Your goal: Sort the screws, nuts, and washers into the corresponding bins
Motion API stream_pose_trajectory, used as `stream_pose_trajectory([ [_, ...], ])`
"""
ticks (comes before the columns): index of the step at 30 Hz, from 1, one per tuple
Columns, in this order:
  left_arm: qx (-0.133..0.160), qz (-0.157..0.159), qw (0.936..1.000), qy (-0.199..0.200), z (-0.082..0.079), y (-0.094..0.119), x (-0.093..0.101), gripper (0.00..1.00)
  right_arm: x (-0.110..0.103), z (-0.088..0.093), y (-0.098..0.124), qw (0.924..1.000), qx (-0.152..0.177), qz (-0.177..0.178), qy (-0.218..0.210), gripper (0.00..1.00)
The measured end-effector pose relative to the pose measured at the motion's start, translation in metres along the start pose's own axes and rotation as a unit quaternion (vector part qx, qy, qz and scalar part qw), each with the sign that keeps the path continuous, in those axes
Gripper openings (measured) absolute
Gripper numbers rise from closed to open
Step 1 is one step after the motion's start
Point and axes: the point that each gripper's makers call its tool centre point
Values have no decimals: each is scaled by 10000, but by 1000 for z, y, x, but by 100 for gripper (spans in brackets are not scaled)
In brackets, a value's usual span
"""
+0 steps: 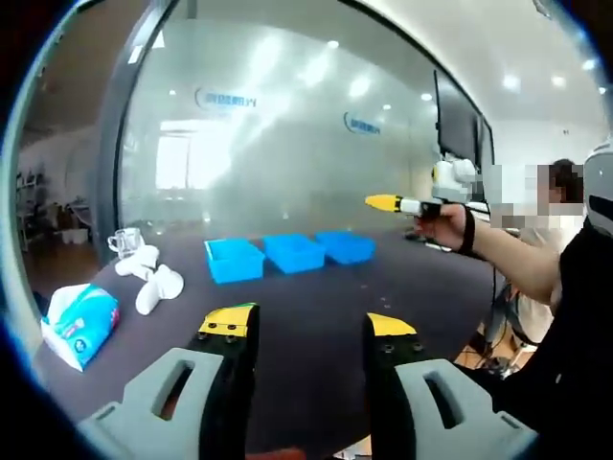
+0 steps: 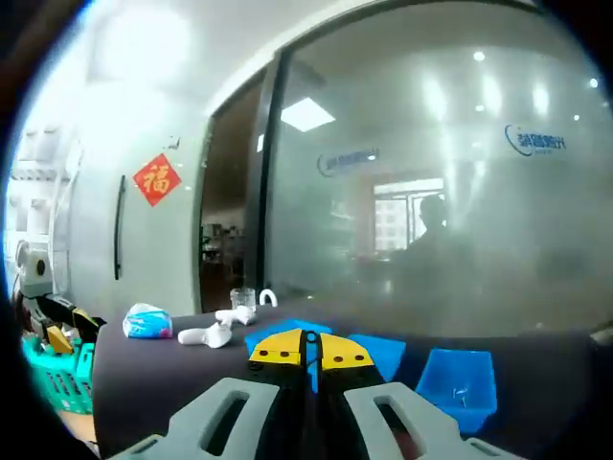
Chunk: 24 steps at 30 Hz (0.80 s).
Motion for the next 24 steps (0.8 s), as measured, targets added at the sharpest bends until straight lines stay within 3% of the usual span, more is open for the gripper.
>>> stream_pose_trajectory([
  [5, 7, -31, 10000, -11, -2, 2, -1, 41, 8, 7, -29, 9994, -296, -5, 202, 2],
  [12, -14, -67, 10000, -26, -5, 7, -5, 41, 38, 5, -69, 9985, -276, 269, 397, 2],
  [24, 83, -80, 9999, -25, -12, 6, 4, 41, 63, 22, -123, 9970, -681, 278, 260, 2],
])
Point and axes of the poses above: the point that each gripper's makers call its tool centre point, and the gripper's own axes: y roughly backward along the fingers, x roughly to its right, z roughly out of its underside, and after that the axes turned 6 degrees about -z, right-handed
